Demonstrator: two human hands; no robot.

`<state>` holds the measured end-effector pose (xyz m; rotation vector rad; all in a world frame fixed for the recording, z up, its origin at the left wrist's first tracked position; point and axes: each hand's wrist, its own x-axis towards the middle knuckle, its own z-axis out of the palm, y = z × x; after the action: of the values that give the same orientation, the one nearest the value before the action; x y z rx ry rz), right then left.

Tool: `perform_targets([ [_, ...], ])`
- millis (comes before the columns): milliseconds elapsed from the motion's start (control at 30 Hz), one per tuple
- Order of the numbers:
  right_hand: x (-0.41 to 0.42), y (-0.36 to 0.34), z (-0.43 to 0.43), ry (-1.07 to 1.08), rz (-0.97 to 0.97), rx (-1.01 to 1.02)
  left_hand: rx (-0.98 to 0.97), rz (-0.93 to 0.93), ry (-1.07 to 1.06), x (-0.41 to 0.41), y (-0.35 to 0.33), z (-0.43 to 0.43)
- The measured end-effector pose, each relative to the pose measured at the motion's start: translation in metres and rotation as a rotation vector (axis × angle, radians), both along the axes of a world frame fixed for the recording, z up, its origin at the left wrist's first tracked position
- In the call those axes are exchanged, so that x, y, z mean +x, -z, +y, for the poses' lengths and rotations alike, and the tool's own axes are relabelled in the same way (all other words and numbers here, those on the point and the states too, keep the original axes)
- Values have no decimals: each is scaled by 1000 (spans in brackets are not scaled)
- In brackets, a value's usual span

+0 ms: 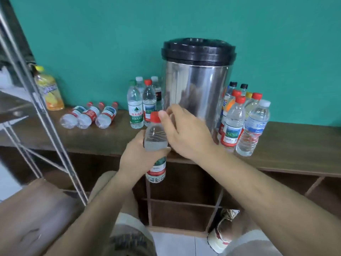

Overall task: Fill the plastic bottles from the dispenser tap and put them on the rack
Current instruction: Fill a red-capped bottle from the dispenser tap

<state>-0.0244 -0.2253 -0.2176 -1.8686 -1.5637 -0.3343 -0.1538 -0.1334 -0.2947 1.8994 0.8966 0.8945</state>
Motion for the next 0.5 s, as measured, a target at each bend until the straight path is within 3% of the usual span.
perform_targets([
  [167, -14, 37, 59, -191, 383, 31, 53, 63, -162, -7, -27, 77],
  [367, -23, 92, 147, -134, 548, -86, 166, 203, -244, 22, -22, 140],
  [500, -20, 104, 190, -25, 568, -27, 71, -11, -178, 37, -14, 166],
])
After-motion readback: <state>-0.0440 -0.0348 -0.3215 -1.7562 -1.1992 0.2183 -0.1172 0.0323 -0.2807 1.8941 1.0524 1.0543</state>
